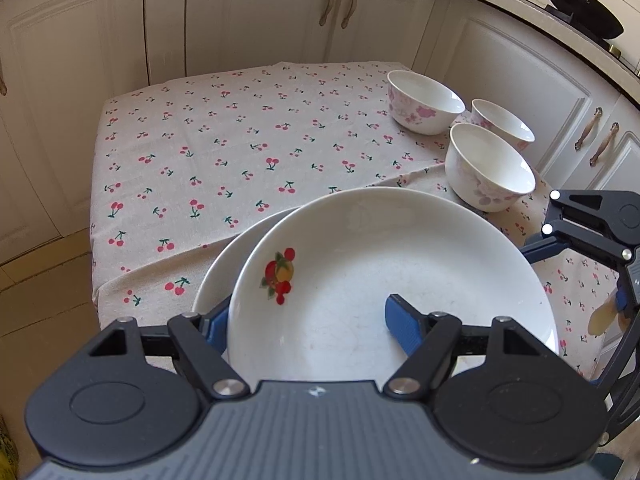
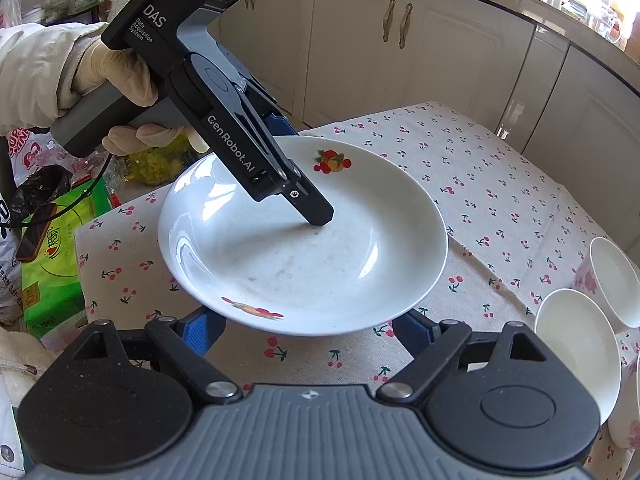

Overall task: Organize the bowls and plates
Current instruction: 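Lower the fruit-decal plate onto the stained plate stack with the left tool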

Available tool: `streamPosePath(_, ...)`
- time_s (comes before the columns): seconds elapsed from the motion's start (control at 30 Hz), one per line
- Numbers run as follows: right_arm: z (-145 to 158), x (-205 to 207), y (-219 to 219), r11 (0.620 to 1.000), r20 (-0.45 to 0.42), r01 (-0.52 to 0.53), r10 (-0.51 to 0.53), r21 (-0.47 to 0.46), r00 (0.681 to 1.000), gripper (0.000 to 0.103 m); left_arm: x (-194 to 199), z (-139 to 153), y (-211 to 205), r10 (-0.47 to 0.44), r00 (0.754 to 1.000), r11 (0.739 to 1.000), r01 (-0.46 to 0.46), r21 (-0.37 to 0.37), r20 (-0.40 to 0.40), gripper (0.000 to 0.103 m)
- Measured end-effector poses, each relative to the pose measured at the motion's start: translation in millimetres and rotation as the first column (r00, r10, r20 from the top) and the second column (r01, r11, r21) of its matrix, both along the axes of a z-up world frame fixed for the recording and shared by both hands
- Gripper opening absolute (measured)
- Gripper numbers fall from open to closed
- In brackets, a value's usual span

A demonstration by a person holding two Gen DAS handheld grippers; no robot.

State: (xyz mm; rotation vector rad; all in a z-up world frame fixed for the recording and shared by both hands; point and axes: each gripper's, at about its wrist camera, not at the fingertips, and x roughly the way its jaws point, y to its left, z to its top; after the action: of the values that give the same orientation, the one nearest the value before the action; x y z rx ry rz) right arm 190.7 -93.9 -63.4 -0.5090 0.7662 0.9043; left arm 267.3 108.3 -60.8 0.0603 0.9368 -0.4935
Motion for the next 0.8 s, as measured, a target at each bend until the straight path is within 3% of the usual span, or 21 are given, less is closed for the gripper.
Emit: streamPosePath(0.8,4.6,-1.7,-1.5,1.000,0.006,-0.003,0.003,-0.003,1.000,0.093,6.1,2.3,-2.0,-0.017,1.000,0.999,0.018,0.035,-0.020,0.077)
